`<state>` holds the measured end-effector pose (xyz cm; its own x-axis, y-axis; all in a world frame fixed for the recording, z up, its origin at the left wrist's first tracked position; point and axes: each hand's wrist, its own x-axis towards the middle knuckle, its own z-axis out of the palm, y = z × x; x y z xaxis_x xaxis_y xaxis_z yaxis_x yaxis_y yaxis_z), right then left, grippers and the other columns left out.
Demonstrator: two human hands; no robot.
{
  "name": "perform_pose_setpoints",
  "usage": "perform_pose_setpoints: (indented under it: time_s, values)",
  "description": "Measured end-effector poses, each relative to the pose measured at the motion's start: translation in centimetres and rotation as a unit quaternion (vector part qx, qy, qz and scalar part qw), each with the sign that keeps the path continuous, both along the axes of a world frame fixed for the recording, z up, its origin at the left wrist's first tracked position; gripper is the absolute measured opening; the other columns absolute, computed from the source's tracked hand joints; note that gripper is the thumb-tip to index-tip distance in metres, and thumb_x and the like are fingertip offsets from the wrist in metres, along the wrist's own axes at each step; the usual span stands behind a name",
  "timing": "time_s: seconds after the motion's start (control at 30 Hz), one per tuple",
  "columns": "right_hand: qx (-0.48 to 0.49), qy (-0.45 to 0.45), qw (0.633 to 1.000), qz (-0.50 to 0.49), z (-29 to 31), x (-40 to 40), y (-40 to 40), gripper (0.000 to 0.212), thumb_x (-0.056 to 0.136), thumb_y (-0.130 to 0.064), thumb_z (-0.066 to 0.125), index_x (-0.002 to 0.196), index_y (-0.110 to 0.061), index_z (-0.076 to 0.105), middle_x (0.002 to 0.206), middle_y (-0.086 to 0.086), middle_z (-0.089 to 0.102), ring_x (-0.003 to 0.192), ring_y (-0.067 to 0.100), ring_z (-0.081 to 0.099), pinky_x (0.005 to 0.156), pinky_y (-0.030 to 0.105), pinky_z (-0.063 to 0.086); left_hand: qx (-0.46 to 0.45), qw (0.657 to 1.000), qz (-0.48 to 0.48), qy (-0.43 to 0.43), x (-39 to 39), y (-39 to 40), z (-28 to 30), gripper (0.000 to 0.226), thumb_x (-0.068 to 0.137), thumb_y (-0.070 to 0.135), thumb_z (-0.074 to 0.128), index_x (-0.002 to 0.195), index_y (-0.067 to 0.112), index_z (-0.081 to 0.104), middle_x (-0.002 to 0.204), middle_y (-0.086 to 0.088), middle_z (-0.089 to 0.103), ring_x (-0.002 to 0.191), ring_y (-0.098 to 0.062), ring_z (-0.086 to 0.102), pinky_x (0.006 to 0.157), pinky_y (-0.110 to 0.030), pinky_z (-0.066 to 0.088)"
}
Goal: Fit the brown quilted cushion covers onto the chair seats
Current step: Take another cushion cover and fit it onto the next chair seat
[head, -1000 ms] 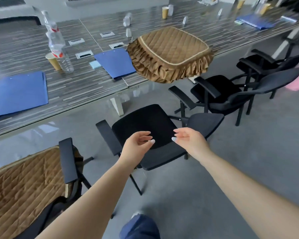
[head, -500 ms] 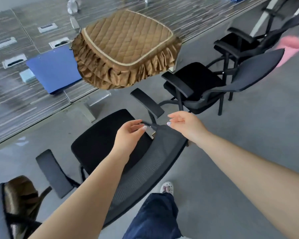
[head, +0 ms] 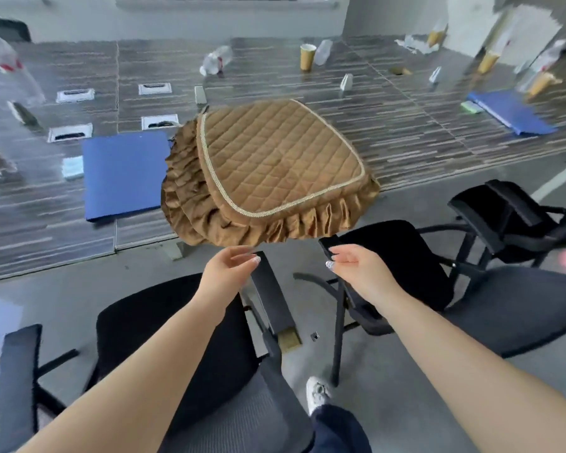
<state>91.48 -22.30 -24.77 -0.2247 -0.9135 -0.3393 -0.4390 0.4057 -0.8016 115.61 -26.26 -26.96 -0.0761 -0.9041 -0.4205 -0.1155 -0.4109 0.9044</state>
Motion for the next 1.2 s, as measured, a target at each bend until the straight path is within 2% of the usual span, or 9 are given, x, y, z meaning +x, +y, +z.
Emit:
perform_pose_setpoints:
  time_s: [0.13,0.3,0.4,0.5,0.67,0.77,0.9,1.07,1.2]
  values:
    - [-0.003,-0.007,0.999,0.053,-0.5,-3.4,-8.4,0.032,0.085,-0.025,0.069,0.116,-0.022,0.062,0.112,-0.001,0.065,0.100,0.013,0.062,0.086,0.027,0.049,0.002,0.997,0.074,-0.015,-1.6,-5.2,0.0,0.031,0.085,0.024,0.071,0.115,0.020,0.063,0.109,0.004,0.069,0.104,-0.014,0.065,0.093,-0.035,0.052]
    - [-0.010,-0.016,0.995,0.095,-1.5,-6.8,-18.2,0.025,0.083,-0.022,0.071,0.107,-0.024,0.064,0.108,0.002,0.066,0.095,0.013,0.063,0.091,0.029,0.047,0.006,0.987,0.156,-0.035,-3.9,-11.5,-0.2,0.035,0.085,0.019,0.071,0.119,0.014,0.061,0.108,0.002,0.068,0.092,-0.010,0.064,0.075,-0.023,0.051]
    - [-0.016,-0.002,0.993,0.121,-1.6,-8.9,-23.0,0.029,0.084,-0.022,0.069,0.113,-0.020,0.064,0.105,-0.002,0.062,0.093,0.011,0.060,0.085,0.025,0.044,0.005,0.977,0.198,-0.077,-4.8,-14.9,-0.4,0.034,0.085,0.020,0.071,0.117,0.015,0.062,0.105,0.003,0.067,0.100,-0.015,0.063,0.086,-0.031,0.052]
    - [-0.027,0.022,0.992,0.121,-2.0,-11.4,-27.7,0.035,0.085,-0.023,0.069,0.119,-0.021,0.061,0.116,0.001,0.061,0.108,0.016,0.059,0.089,0.028,0.044,0.000,0.963,0.232,-0.136,-5.2,-18.4,-0.8,0.041,0.084,0.023,0.071,0.122,0.015,0.061,0.117,-0.001,0.065,0.103,-0.014,0.061,0.089,-0.030,0.047]
    - [-0.038,0.209,0.968,0.135,-3.8,-15.0,-34.2,0.057,0.084,-0.034,0.068,0.136,-0.021,0.049,0.140,0.009,0.045,0.126,0.027,0.047,0.102,0.036,0.038,0.025,0.935,0.216,-0.281,-5.4,-22.2,-2.6,0.069,0.081,0.029,0.073,0.143,0.017,0.043,0.142,-0.010,0.050,0.123,-0.028,0.054,0.095,-0.035,0.046]
    - [-0.014,0.264,0.954,0.139,-5.5,-16.3,-36.6,0.072,0.081,-0.041,0.069,0.143,-0.020,0.040,0.151,0.012,0.033,0.139,0.029,0.031,0.111,0.040,0.030,0.060,0.931,0.200,-0.299,-5.0,-23.4,-4.1,0.087,0.074,0.035,0.078,0.147,0.021,0.033,0.144,-0.012,0.047,0.124,-0.031,0.053,0.101,-0.048,0.046]
    - [0.031,0.271,0.950,0.151,-7.5,-17.2,-38.7,0.090,0.076,-0.048,0.072,0.149,-0.019,0.027,0.156,0.015,0.020,0.143,0.032,0.023,0.111,0.044,0.030,0.101,0.919,0.192,-0.330,-4.6,-24.0,-5.6,0.094,0.069,0.040,0.079,0.148,0.025,0.030,0.145,-0.014,0.043,0.127,-0.034,0.048,0.104,-0.050,0.043]
    - [0.056,0.243,0.962,0.108,-8.5,-17.4,-39.9,0.105,0.067,-0.048,0.080,0.149,-0.020,0.020,0.144,0.019,0.036,0.129,0.039,0.041,0.101,0.048,0.040,0.111,0.899,0.234,-0.352,-4.9,-24.7,-6.3,0.098,0.068,0.046,0.077,0.148,0.021,0.026,0.143,-0.013,0.046,0.130,-0.036,0.044,0.105,-0.051,0.040]
    - [0.033,0.226,0.973,-0.016,-7.9,-17.0,-40.3,0.091,0.066,-0.041,0.082,0.139,-0.011,0.036,0.133,0.023,0.046,0.120,0.042,0.048,0.099,0.052,0.043,0.123,0.896,0.322,-0.279,-4.5,-25.3,-5.1,0.076,0.070,0.042,0.079,0.130,0.009,0.048,0.128,-0.014,0.057,0.113,-0.034,0.056,0.094,-0.047,0.049]
